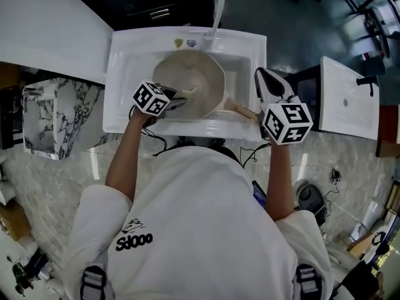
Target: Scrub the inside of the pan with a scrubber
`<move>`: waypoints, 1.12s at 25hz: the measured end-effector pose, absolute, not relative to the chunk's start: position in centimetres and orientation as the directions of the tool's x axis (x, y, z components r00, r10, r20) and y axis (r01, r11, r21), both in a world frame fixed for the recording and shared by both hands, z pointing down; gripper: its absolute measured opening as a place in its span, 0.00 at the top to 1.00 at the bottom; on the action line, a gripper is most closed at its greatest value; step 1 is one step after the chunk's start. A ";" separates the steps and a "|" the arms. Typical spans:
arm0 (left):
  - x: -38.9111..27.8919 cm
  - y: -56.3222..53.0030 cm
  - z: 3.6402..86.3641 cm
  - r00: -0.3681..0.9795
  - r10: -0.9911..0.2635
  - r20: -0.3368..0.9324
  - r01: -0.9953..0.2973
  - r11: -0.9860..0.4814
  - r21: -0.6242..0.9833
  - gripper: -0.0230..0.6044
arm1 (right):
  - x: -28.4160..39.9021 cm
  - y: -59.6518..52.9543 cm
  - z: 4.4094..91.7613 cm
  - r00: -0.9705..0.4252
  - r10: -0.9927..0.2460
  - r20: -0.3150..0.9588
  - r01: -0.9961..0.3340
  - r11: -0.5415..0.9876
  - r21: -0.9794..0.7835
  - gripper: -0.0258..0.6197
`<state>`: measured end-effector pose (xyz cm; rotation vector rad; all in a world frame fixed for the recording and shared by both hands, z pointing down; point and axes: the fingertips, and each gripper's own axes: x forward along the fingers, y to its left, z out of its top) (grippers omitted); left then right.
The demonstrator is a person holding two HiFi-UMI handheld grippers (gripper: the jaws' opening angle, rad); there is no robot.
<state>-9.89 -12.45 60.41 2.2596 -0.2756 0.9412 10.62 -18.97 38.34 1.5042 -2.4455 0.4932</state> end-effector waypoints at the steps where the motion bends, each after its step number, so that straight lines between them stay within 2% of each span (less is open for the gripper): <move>1: -9.9 -13.3 59.4 0.737 -0.009 0.676 -0.439 -0.767 0.469 0.86 | 10.4 -19.3 37.8 -0.449 -0.821 0.353 -0.893 0.424 -0.150 0.95; 5: -10.3 -17.3 55.2 0.738 -0.235 0.632 -0.516 -0.800 0.305 0.86 | 9.3 -20.8 35.4 -0.455 -0.838 0.300 -0.888 0.454 -0.080 0.95; 8: -10.8 -20.7 51.0 0.734 -0.394 0.553 -0.586 -0.780 0.222 0.86 | 8.5 -21.6 33.8 -0.453 -0.851 0.265 -0.882 0.470 0.002 0.95; 13: -11.6 -24.5 43.5 0.712 -0.576 0.402 -0.658 -0.747 0.095 0.86 | 7.1 -22.8 31.4 -0.497 -0.842 0.209 -0.854 0.517 0.053 0.95; 19: -12.1 -27.3 34.5 0.666 -0.708 0.234 -0.720 -0.693 -0.049 0.86 | 6.4 -24.6 27.4 -0.503 -0.851 0.153 -0.839 0.523 0.151 0.95; 28: -11.5 -27.1 26.4 0.641 -0.760 0.108 -0.736 -0.648 -0.197 0.86 | 5.8 -24.9 22.0 -0.514 -0.854 0.079 -0.827 0.518 0.221 0.95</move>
